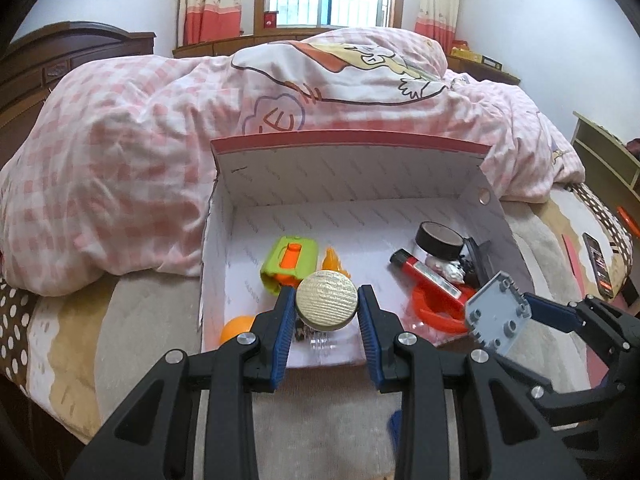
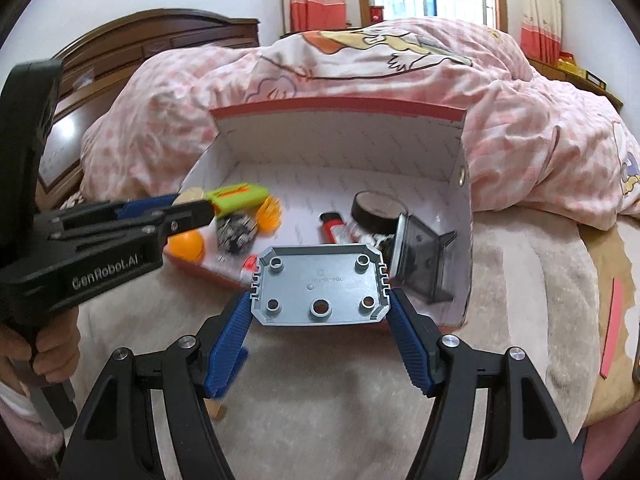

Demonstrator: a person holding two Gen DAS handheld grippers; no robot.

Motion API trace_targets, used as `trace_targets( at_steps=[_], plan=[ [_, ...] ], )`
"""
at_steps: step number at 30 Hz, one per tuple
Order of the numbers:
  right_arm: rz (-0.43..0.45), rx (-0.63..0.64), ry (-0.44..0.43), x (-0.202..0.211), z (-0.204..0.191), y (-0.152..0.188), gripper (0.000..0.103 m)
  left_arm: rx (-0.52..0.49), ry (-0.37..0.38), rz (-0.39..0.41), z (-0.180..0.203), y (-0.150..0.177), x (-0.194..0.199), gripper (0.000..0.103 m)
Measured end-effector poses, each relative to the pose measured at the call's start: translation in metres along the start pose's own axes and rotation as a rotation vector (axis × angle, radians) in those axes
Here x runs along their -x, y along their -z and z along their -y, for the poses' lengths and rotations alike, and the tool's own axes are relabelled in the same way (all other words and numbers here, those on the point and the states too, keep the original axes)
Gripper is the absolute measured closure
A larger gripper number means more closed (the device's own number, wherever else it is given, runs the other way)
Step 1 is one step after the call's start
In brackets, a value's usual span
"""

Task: Organize objects
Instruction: 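Lift the wooden disc and grey plate and carry them over the shoebox, then lower the disc and plate into the shoebox and open both grippers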

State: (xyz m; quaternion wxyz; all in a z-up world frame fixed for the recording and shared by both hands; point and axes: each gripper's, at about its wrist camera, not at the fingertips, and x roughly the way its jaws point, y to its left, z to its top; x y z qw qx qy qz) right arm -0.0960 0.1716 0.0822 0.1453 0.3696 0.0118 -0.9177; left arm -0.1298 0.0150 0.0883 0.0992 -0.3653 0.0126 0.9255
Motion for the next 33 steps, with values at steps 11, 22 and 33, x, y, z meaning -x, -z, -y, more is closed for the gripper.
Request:
trace_targets(
  at_steps=[11, 22, 33],
  plan=[
    [0.087, -0.048, 0.133, -0.028, 0.013, -0.031, 0.033, 0.011, -0.067, 0.037, 0.004, -0.021, -0.038, 0.072],
    [0.113, -0.058, 0.195, -0.050, 0.023, -0.049, 0.033, 0.017, -0.104, 0.021, -0.001, -0.034, -0.067, 0.072],
    [0.105, -0.057, 0.199, -0.063, 0.026, -0.050, 0.033, 0.017, -0.108, -0.012, -0.001, -0.036, -0.089, 0.072]
  ],
)
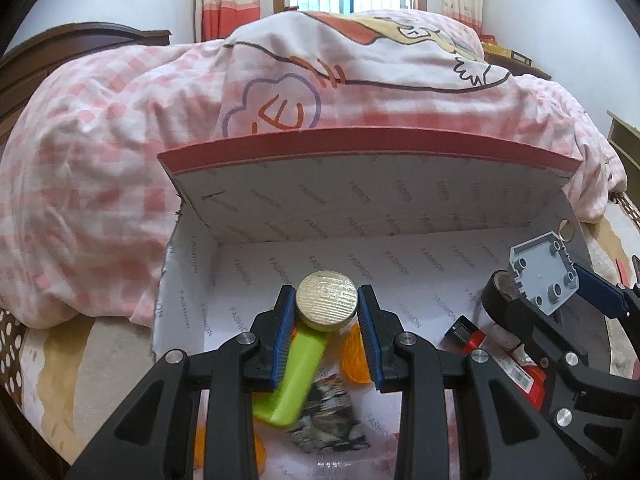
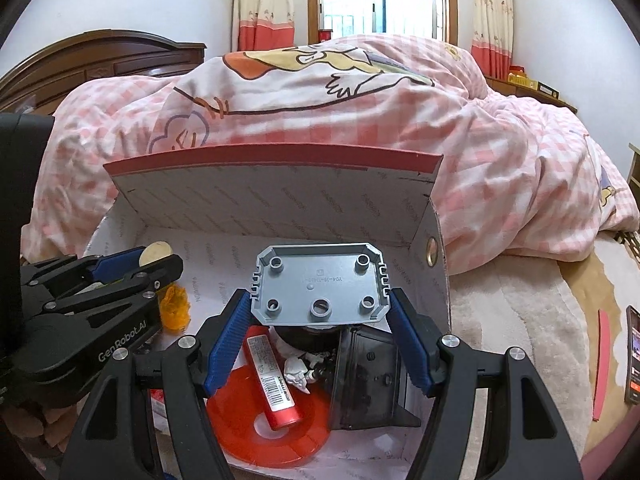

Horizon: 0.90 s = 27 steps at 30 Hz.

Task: Organize objects
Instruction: 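Lower the disc and plate into the shoebox and open both grippers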

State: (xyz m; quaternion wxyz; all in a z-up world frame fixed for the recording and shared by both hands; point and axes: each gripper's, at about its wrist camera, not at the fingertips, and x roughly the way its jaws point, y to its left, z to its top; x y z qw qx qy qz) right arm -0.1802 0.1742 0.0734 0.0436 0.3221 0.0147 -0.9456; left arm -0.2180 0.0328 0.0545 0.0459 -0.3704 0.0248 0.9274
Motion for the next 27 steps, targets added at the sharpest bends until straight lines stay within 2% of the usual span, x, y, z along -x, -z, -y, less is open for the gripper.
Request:
trace_targets(
  at_steps=[11, 17, 27],
  plan=[
    [-0.025, -0.008, -0.013, -0.012, 0.002, 0.002, 0.033, -0.013, -0.018, -0.033, 0.003, -0.003, -0.020, 0.072],
    [-0.041, -0.013, -0.022, -0.016, 0.002, 0.004, 0.033, -0.037, -0.011, -0.026, 0.011, -0.002, -0.024, 0.061],
    [-0.018, 0.002, 0.000, -0.017, 0.001, 0.006, 0.033, -0.040, -0.016, -0.016, 0.014, -0.001, -0.028, 0.060]
  ],
)
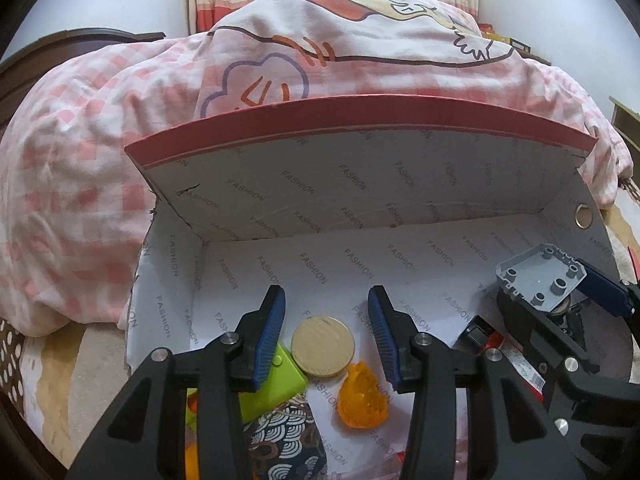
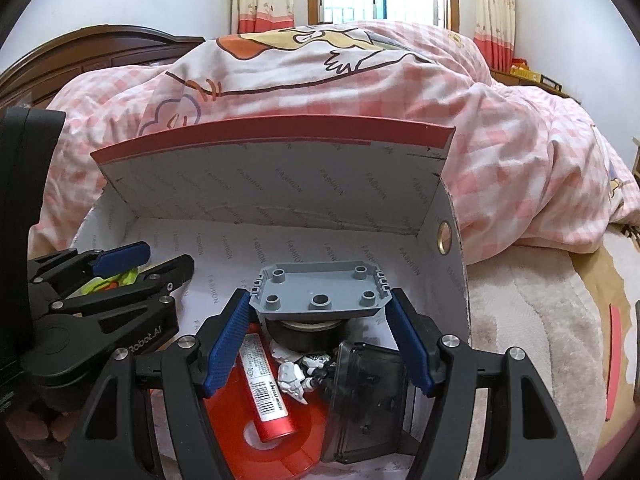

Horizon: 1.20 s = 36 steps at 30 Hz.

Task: Organize objects
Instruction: 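Lower the disc and plate into the shoebox and open both grippers, then withdraw both grippers from the box toward the wooden piece and blue cylinder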

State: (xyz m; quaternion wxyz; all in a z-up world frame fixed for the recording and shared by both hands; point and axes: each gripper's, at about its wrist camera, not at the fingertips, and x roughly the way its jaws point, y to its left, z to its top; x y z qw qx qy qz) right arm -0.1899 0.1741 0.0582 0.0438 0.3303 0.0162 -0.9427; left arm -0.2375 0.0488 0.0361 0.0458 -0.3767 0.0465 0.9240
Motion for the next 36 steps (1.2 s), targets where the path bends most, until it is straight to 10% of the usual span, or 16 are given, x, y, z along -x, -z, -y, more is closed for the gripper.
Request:
trace_targets(
  at_steps=[36],
  plan=[
    [0.139, -0.014, -0.088, 0.038, -0.003, 0.022, 0.026, 0.048, 0.061, 0.022, -0.028, 0.038, 0.062, 0.056]
  ],
)
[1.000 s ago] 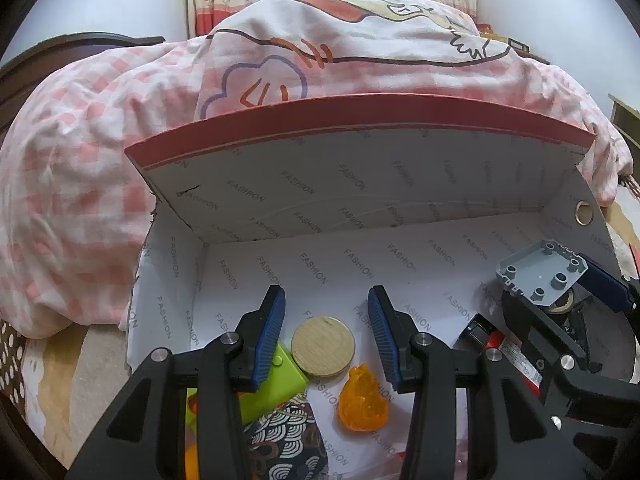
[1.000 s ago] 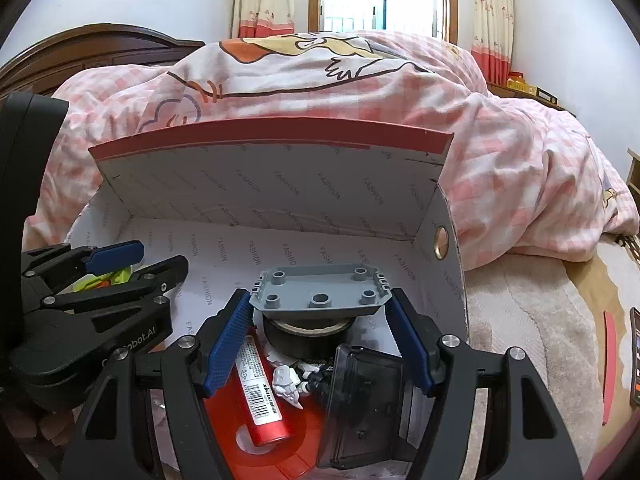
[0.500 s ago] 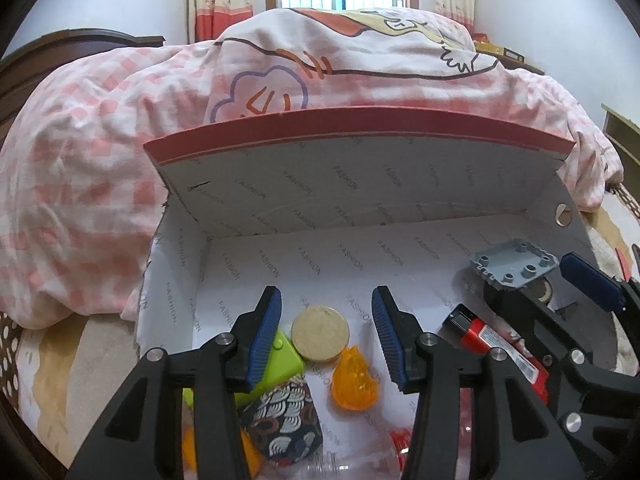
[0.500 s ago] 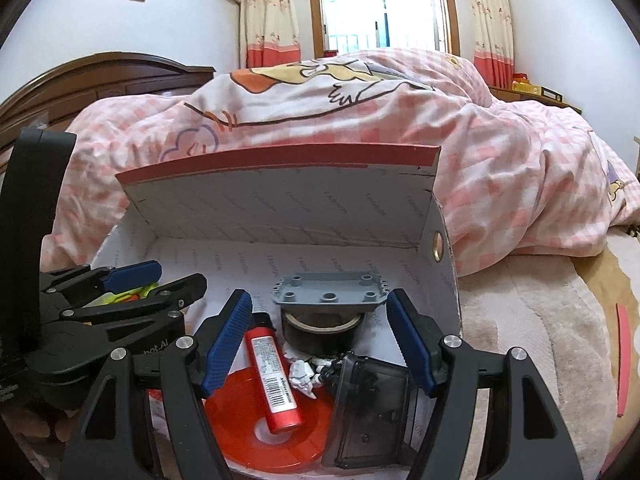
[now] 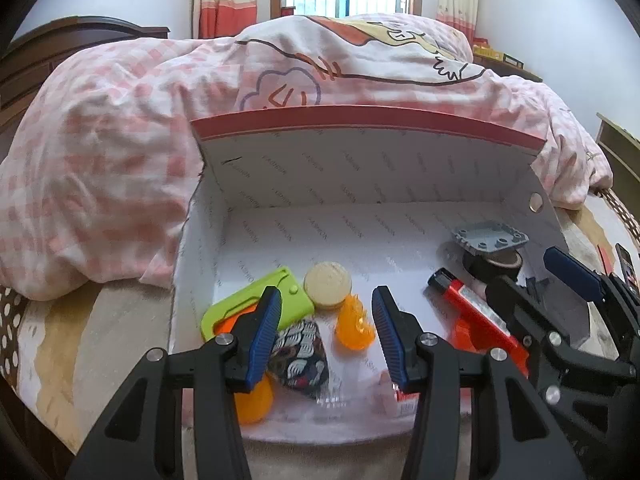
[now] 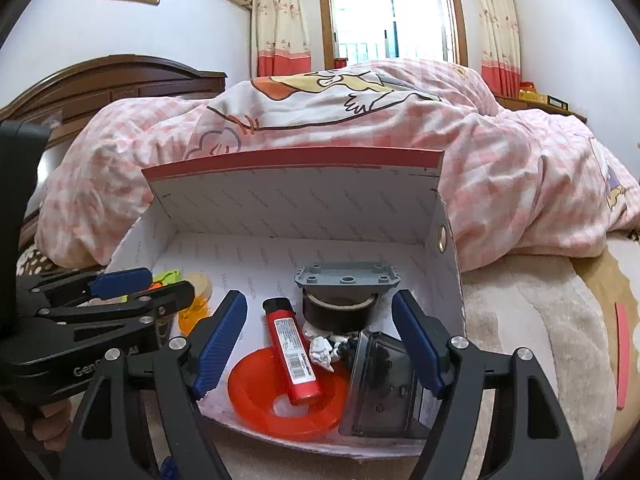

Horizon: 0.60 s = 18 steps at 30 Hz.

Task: Organize objects
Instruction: 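Withdraw both grippers from the box toward the wooden piece and blue cylinder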

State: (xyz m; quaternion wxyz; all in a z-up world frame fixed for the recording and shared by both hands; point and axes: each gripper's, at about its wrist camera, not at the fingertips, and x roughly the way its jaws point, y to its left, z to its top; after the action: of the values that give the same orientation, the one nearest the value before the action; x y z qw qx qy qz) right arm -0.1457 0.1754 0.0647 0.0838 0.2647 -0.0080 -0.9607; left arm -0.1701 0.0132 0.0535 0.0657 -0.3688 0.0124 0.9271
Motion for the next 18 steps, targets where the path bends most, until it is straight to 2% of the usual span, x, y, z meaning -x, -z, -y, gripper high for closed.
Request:
trace_targets(
  at_steps=[6, 18],
  plan=[
    [-0.005, -0.019, -0.030, 0.011, -0.001, 0.005, 0.026, 0.004, -0.003, 0.003, 0.008, 0.000, 0.006, 0.056],
    [0.004, 0.007, -0.038, 0.035, -0.011, 0.009, 0.026, -0.009, 0.013, 0.015, 0.007, 0.031, 0.048, 0.056]
  ],
)
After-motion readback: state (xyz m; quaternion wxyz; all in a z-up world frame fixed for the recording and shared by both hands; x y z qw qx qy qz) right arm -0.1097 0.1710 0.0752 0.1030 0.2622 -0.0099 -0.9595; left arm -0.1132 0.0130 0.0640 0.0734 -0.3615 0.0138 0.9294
